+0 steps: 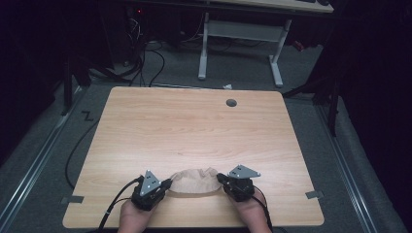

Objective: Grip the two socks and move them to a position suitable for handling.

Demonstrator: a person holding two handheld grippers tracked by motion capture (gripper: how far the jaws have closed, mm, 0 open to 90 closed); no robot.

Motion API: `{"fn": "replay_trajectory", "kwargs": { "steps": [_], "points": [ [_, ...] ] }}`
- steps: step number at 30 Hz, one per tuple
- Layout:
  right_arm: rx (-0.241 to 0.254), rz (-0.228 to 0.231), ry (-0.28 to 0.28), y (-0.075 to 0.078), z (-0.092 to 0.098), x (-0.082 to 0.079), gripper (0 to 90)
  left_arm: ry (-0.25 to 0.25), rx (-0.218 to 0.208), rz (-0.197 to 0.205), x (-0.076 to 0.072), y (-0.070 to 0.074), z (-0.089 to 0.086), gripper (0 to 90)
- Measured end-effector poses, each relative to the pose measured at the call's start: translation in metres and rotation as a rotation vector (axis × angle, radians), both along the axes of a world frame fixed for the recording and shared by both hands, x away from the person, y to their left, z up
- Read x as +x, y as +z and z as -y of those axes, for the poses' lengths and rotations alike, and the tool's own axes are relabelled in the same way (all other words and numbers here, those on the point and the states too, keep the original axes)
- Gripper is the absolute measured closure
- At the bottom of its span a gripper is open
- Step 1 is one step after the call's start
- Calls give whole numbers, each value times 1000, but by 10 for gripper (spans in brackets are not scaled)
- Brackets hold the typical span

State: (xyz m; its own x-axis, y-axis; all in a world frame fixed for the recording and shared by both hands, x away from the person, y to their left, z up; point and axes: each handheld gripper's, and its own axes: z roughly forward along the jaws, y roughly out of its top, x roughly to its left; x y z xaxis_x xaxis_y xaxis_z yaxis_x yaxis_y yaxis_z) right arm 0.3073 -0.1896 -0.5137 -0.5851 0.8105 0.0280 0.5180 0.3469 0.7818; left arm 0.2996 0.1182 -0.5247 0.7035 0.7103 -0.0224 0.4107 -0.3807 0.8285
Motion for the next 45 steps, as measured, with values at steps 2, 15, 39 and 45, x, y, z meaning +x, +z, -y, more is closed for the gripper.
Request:
{"fn": "replay_trajectory", "kwargs": {
  "steps": [2,15,39,45],
  "points": [
    [-7,-7,-1,-2,-1,1,871,23,-62,-37,-3,-4,6,862],
    [-7,-6,-29,-4,3,4,869,0,13,9,7,4,4,698],
    [45,5,-51,-3,8,4,743,63,-9,29,29,11,-16,639],
    [57,32,-87,-3,11,5,697,109,20,47,35,14,-46,593]
  ]
}}
